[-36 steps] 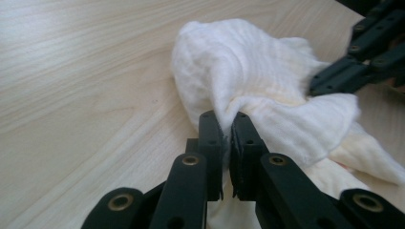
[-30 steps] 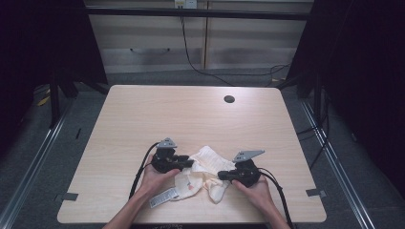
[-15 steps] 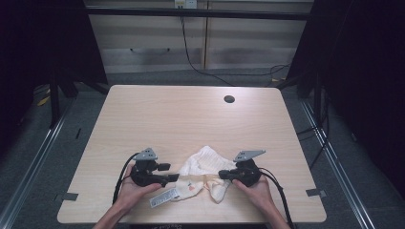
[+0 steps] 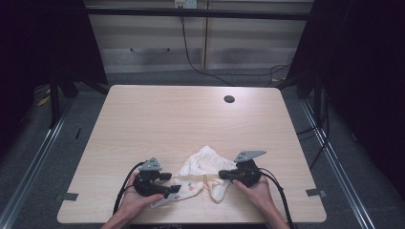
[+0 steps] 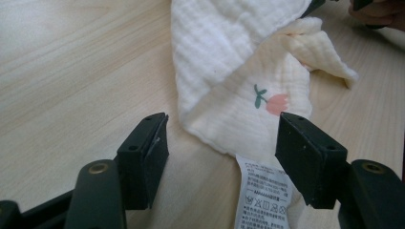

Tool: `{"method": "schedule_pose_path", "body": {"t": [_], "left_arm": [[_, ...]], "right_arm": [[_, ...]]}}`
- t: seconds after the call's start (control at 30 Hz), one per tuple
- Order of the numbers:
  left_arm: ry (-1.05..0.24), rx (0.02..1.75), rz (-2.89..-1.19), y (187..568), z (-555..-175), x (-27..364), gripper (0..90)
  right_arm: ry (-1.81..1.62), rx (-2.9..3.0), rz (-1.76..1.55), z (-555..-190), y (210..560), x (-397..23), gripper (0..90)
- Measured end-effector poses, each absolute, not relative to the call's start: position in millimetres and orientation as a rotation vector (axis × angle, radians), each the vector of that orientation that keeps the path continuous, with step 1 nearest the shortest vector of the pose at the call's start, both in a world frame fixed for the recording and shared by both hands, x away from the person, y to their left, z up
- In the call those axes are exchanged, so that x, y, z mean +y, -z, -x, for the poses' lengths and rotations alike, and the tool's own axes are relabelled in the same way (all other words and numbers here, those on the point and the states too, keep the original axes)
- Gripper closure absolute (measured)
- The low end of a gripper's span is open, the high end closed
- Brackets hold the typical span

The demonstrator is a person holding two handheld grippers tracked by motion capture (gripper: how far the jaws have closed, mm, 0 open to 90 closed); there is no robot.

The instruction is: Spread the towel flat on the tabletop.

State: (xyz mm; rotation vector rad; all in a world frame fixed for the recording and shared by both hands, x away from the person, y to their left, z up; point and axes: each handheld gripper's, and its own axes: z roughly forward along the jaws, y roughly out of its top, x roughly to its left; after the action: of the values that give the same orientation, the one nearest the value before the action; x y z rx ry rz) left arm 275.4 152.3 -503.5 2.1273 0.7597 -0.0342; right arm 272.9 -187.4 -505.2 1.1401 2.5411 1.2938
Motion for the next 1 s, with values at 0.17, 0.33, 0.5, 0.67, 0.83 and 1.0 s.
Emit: {"method": "schedule_pose_path", "body": {"t": [0.17, 0.33, 0.5, 0.67, 0.83, 1.0], "left_arm": [[-0.020, 0.781, -2.118, 504.6, -281.4, 146.7, 35.7], [-0.081, 0.777, -2.128, 505.3, -286.4, 146.9, 47.8], [-0.068, 0.769, -2.126, 505.8, -289.2, 144.2, 63.3], [-0.079, 0.710, -2.169, 504.8, -286.9, 140.2, 84.7], [-0.077, 0.707, -2.133, 495.5, -289.6, 146.1, 88.0], [-0.091, 0.738, -2.108, 489.3, -302.9, 151.4, 87.9]], "right_arm": [[-1.295, 2.541, -1.138, -273.0, 505.2, -187.1, 89.2], [-1.297, 2.538, -1.136, -272.7, 505.2, -186.9, 89.2], [-1.300, 2.537, -1.140, -273.6, 505.4, -186.8, 89.1], [-1.293, 2.538, -1.141, -273.2, 504.9, -186.6, 89.1], [-1.300, 2.524, -1.132, -272.0, 501.1, -186.8, 89.2], [-1.312, 2.509, -1.129, -270.4, 494.1, -191.2, 89.2]]}}
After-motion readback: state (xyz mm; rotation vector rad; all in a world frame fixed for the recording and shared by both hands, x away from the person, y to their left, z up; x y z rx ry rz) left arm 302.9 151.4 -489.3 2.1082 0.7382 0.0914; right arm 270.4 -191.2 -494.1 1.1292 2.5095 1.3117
